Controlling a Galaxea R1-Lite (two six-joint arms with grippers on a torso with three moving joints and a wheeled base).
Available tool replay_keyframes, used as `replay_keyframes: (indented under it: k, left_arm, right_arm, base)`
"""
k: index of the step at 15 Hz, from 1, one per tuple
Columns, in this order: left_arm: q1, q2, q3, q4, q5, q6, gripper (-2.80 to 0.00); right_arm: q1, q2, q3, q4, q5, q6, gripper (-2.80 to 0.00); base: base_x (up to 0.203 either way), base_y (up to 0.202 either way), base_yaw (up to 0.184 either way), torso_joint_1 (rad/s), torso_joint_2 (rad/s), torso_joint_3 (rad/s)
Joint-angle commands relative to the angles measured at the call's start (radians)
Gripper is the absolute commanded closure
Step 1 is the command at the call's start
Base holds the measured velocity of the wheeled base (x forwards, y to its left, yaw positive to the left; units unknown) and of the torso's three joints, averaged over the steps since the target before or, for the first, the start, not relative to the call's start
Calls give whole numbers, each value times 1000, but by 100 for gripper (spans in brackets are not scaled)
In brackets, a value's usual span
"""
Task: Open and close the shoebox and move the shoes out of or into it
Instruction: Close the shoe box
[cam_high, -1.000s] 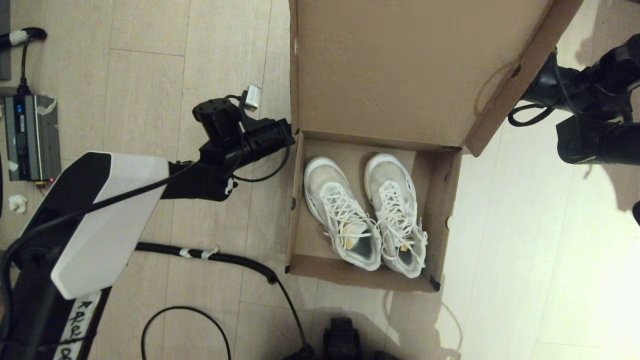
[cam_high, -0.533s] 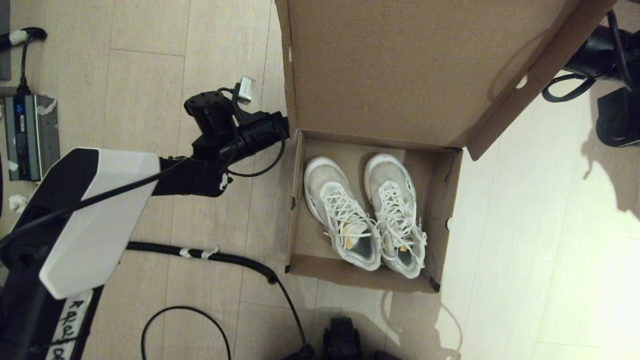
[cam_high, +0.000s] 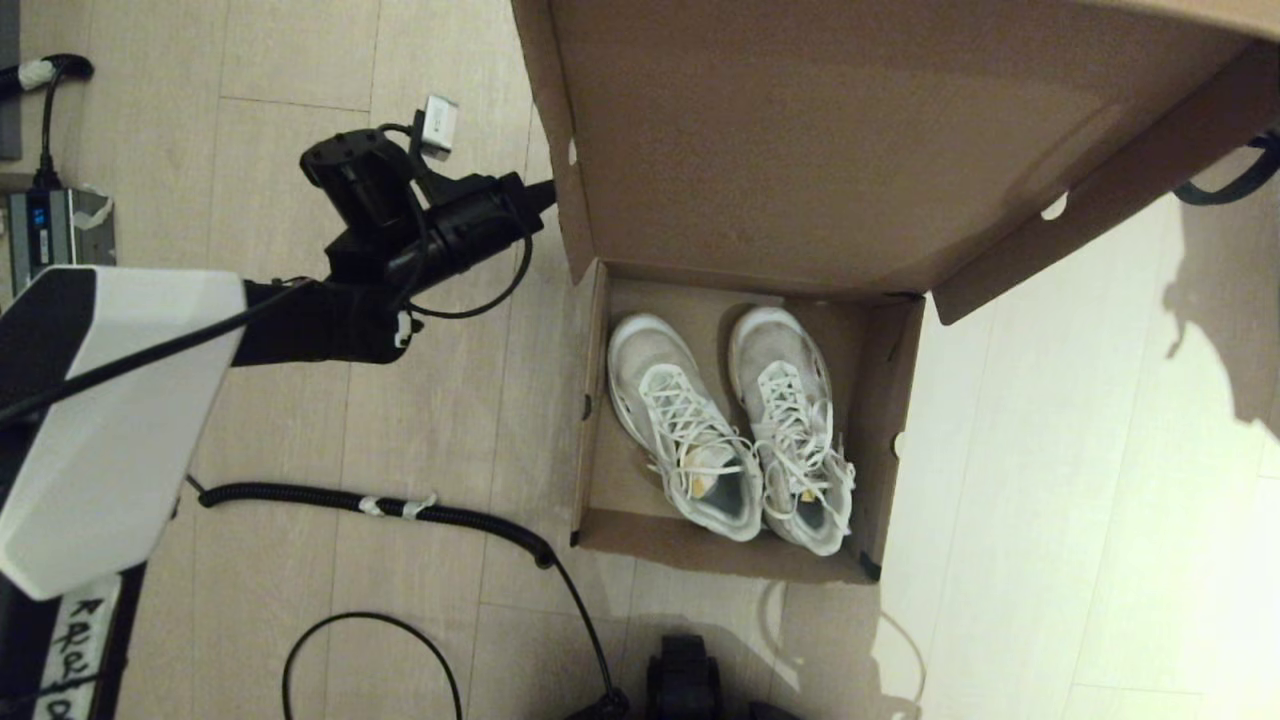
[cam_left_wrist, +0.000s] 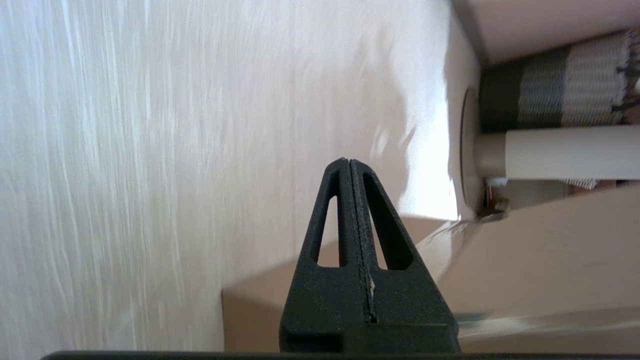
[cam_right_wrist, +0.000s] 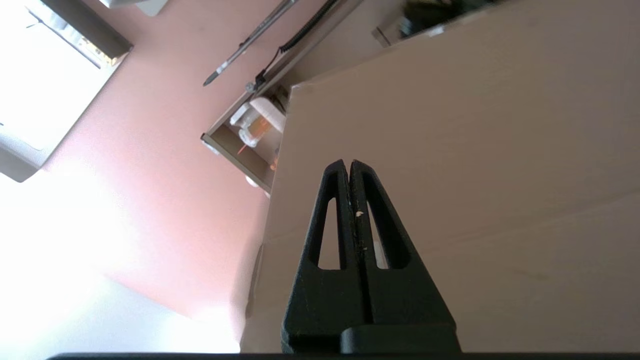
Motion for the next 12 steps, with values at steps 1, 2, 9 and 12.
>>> replay_keyframes:
  k: [1, 2, 9, 12]
  left_arm:
    - [5, -77, 1, -4, -4, -3, 0]
    - [3, -104, 1, -1, -4, -3, 0]
    - [-121, -247, 2, 5, -4, 0, 0]
    - [-171, -290, 32, 5, 9, 2, 0]
  right_arm:
    - [0, -94, 95, -22, 8, 12, 0]
    - [1, -136, 153, -40, 10, 12, 0]
    - [3, -422, 518, -86, 47, 12, 0]
    - [4, -546, 701, -90, 80, 8, 0]
  base:
    - [0, 0, 0, 0, 0, 0]
    - [0, 0, 0, 0, 0, 0]
    - [0, 0, 0, 0, 0, 0]
    - [0, 0, 0, 0, 0, 0]
